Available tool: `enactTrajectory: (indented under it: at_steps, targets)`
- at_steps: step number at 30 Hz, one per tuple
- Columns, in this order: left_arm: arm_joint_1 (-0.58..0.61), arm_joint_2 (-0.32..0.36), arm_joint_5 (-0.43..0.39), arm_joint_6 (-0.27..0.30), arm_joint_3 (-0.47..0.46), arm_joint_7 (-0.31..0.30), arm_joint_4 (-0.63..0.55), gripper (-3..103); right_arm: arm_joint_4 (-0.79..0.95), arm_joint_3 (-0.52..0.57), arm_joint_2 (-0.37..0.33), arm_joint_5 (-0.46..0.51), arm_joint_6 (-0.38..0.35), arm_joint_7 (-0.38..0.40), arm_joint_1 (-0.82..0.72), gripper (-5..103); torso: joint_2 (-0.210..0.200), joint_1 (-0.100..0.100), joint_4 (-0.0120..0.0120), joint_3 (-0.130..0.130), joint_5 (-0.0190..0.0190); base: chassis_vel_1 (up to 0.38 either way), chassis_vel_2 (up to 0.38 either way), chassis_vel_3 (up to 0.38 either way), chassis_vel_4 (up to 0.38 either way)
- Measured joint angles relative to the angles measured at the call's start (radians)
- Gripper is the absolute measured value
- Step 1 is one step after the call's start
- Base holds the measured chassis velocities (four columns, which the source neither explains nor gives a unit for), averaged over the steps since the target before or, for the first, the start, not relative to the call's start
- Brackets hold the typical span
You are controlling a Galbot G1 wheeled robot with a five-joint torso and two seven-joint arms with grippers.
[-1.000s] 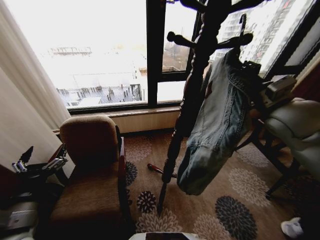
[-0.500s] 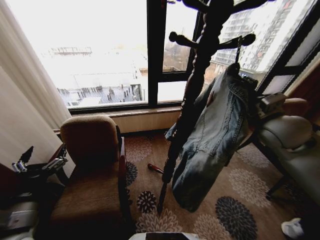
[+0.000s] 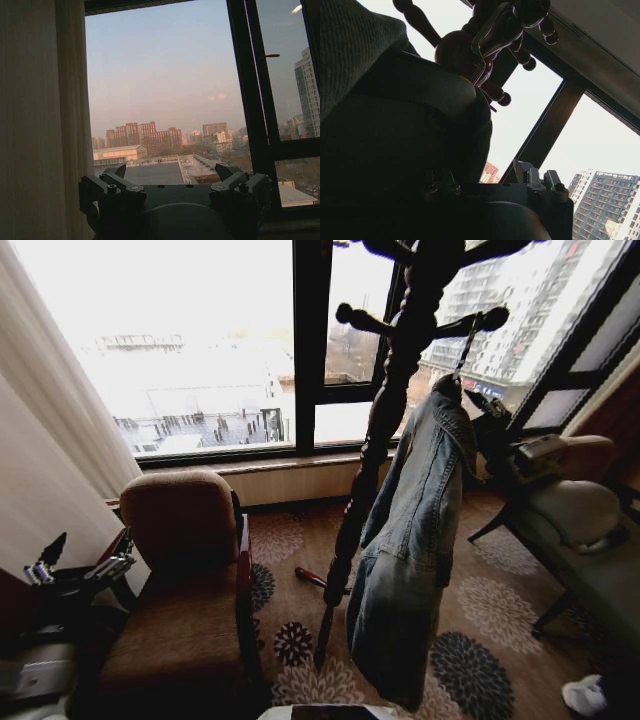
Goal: Pick up the clothes from the bed and hang them on the clothes hanger.
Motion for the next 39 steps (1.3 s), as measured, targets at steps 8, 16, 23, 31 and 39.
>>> enactTrajectory:
  at_steps: [8,16,23,31,39]
  targets:
    - [0.0,0.0,0.0,0.0,0.0,0.0,0.0,100,0.058,-0.034,0.004,0.008,-0.011,0.005,-0.012,84,0.0,0.0,0.0,0.0,-0.0003,0.0,0.0,0.0,0.0]
    - [0.0,0.0,0.0,0.0,0.0,0.0,0.0,100,0.144,-0.008,0.045,-0.02,-0.02,0.002,-0.131,100,0.0,0.0,0.0,0.0,-0.0001,0.0,0.0,0.0,0.0]
    - [0.0,0.0,0.0,0.0,0.0,0.0,0.0,100,0.274,0.19,0.062,-0.03,-0.02,-0.012,-0.329,100,0.0,0.0,0.0002,0.0,-0.0004,0.0,0.0,0.0,0.0]
    - [0.0,0.0,0.0,0.0,0.0,0.0,0.0,100,0.39,0.513,0.316,-0.055,0.011,-0.014,-0.739,100,0.0,0.0,-0.0003,0.0,0.0002,0.0,0.0,0.0,0.0]
    - [0.0,0.0,0.0,0.0,0.0,0.0,0.0,100,0.39,0.573,0.595,-0.072,0.119,-0.022,-0.909,100,0.0,0.0,0.0001,0.0,-0.0002,0.0,0.0,0.0,0.0]
